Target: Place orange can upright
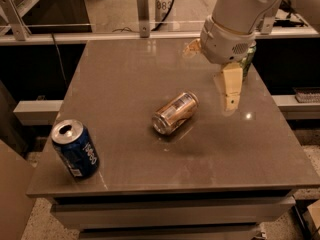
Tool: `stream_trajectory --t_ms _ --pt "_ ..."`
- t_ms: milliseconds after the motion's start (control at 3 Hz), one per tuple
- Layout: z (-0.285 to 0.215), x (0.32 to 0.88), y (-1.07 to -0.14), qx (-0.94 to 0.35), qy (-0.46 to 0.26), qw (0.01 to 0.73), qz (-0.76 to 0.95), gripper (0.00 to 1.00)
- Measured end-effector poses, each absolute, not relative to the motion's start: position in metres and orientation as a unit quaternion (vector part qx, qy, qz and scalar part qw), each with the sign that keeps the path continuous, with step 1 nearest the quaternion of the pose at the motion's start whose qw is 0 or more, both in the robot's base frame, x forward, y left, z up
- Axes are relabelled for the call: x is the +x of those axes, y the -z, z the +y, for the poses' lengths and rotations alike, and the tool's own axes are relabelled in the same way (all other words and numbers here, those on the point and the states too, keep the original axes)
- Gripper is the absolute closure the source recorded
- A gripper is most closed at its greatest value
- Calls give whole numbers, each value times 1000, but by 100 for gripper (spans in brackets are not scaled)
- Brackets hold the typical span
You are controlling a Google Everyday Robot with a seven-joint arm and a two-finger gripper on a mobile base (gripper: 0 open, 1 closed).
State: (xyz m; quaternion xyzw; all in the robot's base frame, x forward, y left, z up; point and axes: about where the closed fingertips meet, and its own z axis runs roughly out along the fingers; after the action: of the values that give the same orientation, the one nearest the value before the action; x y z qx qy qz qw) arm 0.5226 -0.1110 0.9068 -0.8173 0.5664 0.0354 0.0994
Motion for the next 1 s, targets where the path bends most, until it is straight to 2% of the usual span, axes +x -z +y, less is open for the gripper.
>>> stream_trajectory --t_ms 1000 --pt "-59 527 -872 -874 -57 71 478 0"
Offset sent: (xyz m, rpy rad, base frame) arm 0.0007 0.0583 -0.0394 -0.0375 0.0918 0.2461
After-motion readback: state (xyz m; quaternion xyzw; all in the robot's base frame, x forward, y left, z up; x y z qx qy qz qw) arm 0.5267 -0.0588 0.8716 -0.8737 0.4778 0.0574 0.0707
